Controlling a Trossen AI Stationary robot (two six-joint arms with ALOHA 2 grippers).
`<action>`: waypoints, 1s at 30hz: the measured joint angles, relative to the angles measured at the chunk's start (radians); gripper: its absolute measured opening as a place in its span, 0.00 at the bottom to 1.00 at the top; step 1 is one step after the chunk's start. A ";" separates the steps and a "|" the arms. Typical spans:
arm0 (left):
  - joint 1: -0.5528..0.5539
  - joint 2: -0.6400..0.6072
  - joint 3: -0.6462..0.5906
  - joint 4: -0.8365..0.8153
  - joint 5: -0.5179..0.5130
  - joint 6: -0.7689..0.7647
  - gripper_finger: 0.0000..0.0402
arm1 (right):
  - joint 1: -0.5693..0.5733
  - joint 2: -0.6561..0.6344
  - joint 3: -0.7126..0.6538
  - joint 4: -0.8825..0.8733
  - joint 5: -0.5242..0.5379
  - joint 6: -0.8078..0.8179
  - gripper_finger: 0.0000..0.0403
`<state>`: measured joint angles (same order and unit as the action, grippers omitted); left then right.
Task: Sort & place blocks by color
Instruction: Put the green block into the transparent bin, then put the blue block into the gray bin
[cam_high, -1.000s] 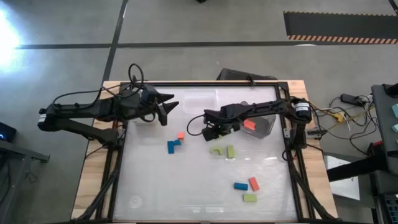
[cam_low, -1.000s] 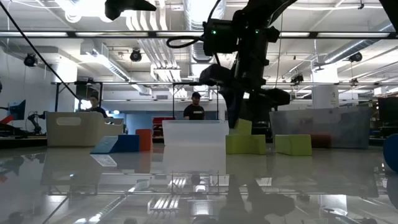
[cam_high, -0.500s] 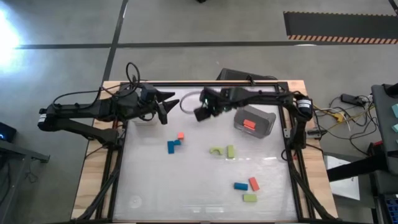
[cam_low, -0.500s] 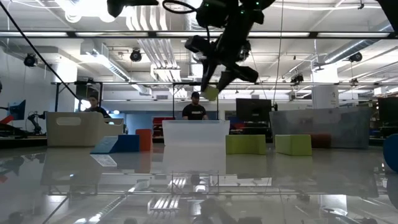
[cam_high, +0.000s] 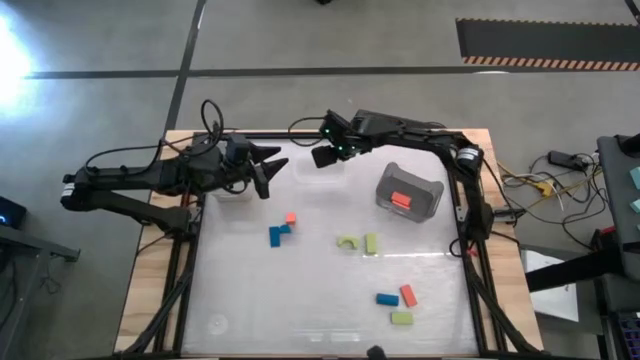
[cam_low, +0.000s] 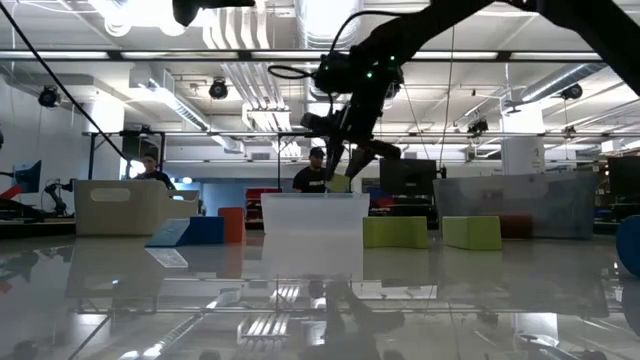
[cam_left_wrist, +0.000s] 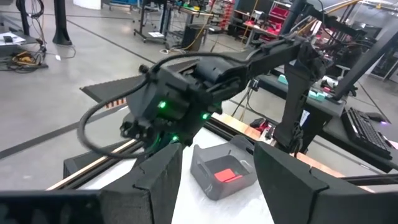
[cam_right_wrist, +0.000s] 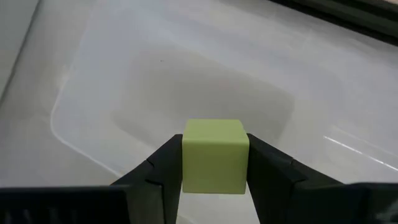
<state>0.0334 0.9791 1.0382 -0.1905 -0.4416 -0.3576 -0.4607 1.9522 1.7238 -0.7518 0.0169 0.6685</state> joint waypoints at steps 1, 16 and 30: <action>0.000 0.000 0.000 0.000 -0.005 0.000 0.46 | 0.000 0.013 0.009 -0.001 -0.001 -0.002 0.35; 0.000 0.000 -0.013 -0.064 0.015 -0.093 0.46 | -0.004 0.027 0.209 -0.210 -0.008 -0.107 0.53; -0.002 0.167 -0.035 -0.428 0.302 -0.302 0.46 | 0.139 -0.206 0.228 -0.523 -0.018 -0.208 0.48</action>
<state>0.0314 1.1461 1.0035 -0.6187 -0.1400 -0.6595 -0.3219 1.7465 1.9522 -1.2747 -0.0013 0.4605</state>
